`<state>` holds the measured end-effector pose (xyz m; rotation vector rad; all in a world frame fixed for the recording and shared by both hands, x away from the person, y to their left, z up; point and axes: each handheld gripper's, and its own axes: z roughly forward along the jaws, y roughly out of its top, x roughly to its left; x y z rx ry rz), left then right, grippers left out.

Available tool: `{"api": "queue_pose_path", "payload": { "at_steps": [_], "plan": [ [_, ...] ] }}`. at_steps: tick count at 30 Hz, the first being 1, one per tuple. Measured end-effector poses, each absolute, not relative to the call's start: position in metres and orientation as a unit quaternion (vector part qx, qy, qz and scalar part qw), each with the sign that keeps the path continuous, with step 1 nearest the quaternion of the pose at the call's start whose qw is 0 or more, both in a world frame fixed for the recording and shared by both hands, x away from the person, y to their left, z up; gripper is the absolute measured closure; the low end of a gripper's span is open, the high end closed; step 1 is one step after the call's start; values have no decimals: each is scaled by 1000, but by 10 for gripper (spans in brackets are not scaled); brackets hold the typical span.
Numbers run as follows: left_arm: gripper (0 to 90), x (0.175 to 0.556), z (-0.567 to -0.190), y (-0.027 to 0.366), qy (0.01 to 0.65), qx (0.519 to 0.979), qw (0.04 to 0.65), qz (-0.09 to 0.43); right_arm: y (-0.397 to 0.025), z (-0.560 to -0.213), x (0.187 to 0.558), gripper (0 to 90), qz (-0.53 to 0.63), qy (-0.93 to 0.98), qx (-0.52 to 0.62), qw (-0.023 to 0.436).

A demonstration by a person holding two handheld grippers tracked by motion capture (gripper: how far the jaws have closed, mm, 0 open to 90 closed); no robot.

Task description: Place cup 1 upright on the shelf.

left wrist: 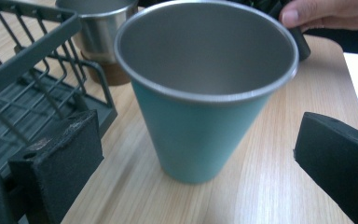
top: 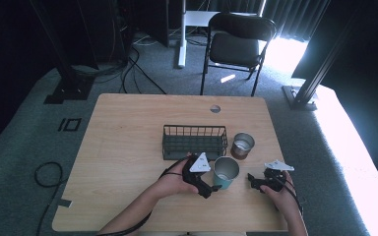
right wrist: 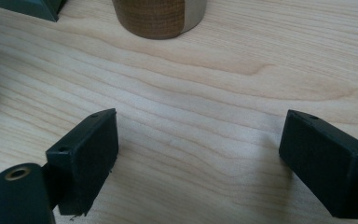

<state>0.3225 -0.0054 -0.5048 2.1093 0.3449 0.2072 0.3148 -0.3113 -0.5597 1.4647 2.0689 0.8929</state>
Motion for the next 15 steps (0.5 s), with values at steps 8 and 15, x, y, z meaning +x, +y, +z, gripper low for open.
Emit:
{"api": "queue_pose_path", "payload": {
  "at_steps": [8,15],
  "plan": [
    [16,324,-507,-15,136,863,480,80,-311,-560,315,114,324,750,531,225],
    [16,328,-510,-25,134,861,485,78,-311,-560,315,114,324,750,531,225]
  ]
}}
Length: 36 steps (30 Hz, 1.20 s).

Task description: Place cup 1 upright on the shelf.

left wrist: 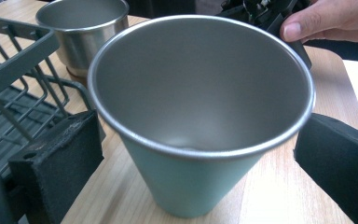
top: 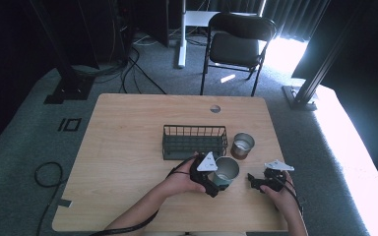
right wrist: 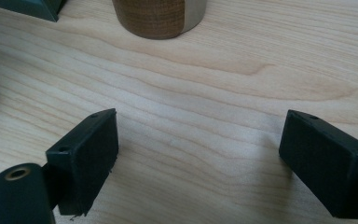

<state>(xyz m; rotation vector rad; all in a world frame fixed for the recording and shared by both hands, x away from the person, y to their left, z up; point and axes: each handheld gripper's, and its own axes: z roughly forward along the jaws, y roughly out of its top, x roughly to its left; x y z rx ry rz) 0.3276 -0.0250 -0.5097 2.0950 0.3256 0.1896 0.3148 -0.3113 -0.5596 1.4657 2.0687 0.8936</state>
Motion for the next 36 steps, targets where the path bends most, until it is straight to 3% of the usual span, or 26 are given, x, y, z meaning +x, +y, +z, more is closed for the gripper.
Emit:
{"api": "queue_pose_path", "payload": {
  "at_steps": [16,21,36],
  "plan": [
    [17,331,-509,-41,117,855,497,86,-311,-560,315,114,324,750,531,225],
    [136,332,-510,-43,124,856,494,83,-311,-560,315,114,324,750,531,225],
    [139,330,-498,-39,130,856,494,80,-311,-560,315,114,324,750,531,225]
  ]
}}
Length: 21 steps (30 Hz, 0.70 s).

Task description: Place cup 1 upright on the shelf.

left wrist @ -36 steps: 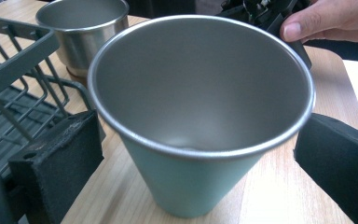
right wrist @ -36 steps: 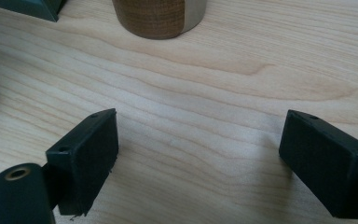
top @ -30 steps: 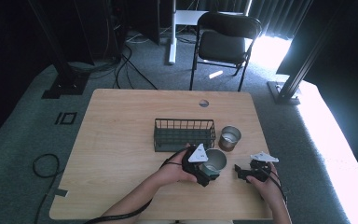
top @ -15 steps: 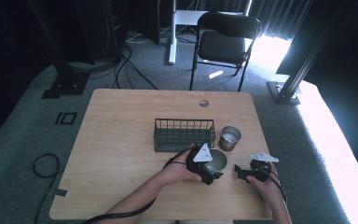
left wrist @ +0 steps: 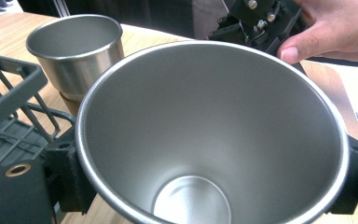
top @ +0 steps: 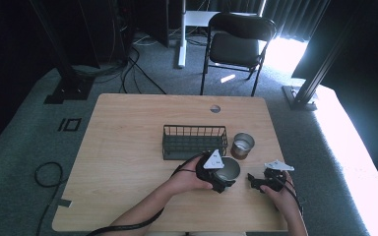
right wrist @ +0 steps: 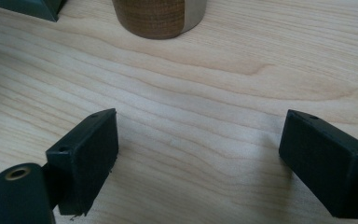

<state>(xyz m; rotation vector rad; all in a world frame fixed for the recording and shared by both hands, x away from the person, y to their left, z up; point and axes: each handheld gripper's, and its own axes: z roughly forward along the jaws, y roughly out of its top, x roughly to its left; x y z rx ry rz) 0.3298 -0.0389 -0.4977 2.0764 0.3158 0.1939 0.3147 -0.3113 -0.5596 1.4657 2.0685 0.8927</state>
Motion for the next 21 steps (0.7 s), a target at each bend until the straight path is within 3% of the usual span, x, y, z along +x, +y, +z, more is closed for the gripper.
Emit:
{"api": "queue_pose_path", "payload": {
  "at_steps": [21],
  "plan": [
    [140,334,-452,-8,159,825,533,100,-311,-560,315,114,324,750,530,226]
  ]
}}
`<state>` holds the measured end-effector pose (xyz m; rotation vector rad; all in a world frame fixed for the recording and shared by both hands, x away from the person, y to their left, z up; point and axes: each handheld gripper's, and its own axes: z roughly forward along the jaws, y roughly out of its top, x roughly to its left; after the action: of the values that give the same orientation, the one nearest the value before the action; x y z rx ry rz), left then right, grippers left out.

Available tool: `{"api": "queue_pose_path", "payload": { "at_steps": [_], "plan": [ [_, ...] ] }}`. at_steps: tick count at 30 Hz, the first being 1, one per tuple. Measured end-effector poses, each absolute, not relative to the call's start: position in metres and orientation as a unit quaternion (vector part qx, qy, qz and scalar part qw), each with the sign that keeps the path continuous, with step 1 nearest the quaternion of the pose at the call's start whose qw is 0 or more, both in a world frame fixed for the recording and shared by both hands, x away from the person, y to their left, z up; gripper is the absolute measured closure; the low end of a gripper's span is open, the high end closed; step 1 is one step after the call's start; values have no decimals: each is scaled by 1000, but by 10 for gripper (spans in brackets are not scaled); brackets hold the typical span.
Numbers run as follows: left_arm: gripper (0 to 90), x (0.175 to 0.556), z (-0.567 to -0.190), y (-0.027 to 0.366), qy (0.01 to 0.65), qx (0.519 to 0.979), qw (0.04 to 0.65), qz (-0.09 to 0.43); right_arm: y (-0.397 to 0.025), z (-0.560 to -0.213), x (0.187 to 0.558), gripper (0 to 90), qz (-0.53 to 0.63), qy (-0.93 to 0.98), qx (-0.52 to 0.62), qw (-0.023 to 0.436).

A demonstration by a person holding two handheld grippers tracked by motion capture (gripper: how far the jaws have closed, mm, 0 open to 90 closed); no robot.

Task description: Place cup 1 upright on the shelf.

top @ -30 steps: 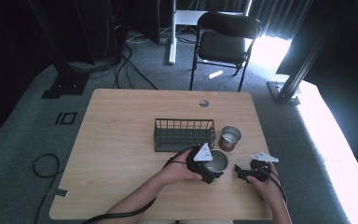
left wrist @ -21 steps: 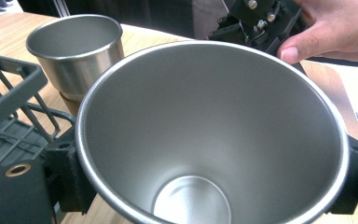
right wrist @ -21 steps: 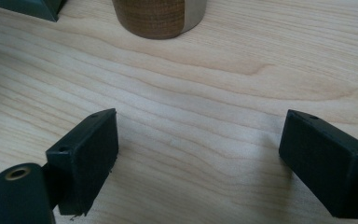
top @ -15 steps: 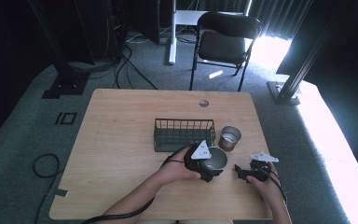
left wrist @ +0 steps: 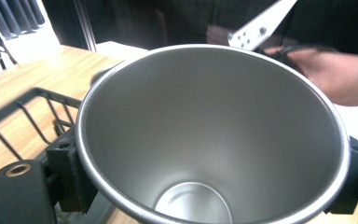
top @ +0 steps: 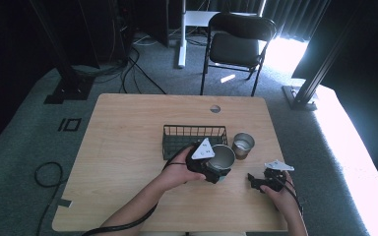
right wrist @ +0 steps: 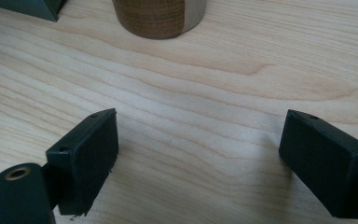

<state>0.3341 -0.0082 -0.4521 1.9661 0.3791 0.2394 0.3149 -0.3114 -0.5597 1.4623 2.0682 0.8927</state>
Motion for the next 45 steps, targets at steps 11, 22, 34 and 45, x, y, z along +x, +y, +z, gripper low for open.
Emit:
{"api": "queue_pose_path", "payload": {
  "at_steps": [11,22,34,45],
  "plan": [
    [140,351,-423,18,197,793,559,141,-311,-560,315,114,324,750,531,225],
    [140,365,-402,38,227,774,559,191,-311,-560,315,114,324,750,531,225],
    [140,387,-398,58,283,743,559,237,-311,-560,315,114,324,750,531,225],
    [140,405,-417,78,335,725,545,256,-311,-560,315,114,324,750,531,226]
  ]
}}
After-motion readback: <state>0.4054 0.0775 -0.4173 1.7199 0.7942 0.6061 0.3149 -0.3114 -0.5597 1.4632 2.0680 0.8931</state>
